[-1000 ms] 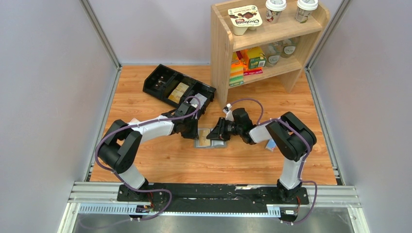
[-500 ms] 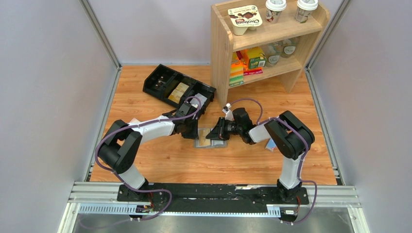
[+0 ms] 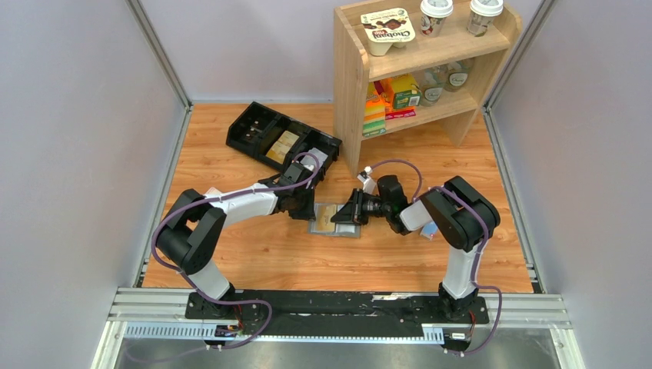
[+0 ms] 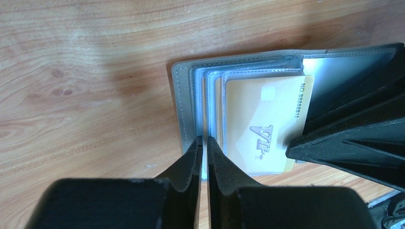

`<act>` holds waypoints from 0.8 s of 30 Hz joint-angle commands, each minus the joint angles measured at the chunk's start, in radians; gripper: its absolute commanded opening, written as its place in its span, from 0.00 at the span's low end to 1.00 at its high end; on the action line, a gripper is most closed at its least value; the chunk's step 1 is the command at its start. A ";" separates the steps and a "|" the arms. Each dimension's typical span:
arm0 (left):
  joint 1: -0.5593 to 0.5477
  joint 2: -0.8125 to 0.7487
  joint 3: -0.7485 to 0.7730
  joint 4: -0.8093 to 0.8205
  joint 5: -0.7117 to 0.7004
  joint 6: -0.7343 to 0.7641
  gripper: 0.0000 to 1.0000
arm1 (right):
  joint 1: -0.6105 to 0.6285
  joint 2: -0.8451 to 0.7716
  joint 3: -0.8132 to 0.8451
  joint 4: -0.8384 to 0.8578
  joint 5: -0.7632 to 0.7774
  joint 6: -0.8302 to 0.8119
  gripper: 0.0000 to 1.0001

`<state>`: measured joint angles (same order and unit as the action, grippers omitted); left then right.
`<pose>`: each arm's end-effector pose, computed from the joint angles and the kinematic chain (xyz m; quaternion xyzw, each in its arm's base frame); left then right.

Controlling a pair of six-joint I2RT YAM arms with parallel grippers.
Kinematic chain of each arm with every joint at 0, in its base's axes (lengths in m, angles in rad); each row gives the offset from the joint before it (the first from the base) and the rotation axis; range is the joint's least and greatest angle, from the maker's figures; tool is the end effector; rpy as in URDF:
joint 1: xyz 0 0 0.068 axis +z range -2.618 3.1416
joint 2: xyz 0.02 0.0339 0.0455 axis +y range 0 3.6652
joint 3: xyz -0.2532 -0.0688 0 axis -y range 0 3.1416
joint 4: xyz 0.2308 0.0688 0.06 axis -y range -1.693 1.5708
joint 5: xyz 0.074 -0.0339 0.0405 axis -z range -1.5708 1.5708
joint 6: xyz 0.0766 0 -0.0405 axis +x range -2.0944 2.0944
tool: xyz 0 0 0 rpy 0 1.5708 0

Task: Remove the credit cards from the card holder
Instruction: Remove the credit card from the card holder.

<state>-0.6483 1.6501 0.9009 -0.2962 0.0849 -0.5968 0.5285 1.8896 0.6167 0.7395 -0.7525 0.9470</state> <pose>0.2554 -0.2016 0.1226 0.0359 0.9642 -0.1846 0.1869 0.2640 0.2148 0.0849 -0.0104 0.8279 0.5463 0.1265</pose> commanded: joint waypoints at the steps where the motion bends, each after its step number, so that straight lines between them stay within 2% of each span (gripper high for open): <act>1: -0.011 0.063 -0.049 -0.098 -0.059 0.014 0.11 | -0.007 -0.032 -0.012 0.115 -0.036 0.019 0.12; 8: -0.011 0.066 -0.054 -0.092 -0.051 0.011 0.10 | -0.031 -0.034 -0.038 0.126 -0.039 0.016 0.01; 20: -0.011 0.057 -0.054 -0.078 -0.047 0.014 0.08 | -0.091 -0.053 -0.083 0.086 -0.054 -0.013 0.00; 24: -0.011 0.001 -0.065 -0.044 -0.034 0.012 0.19 | -0.091 -0.043 -0.071 0.080 -0.059 -0.013 0.00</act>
<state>-0.6552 1.6508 0.8940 -0.2642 0.0944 -0.6022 0.4480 1.8717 0.5392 0.8040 -0.7959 0.9573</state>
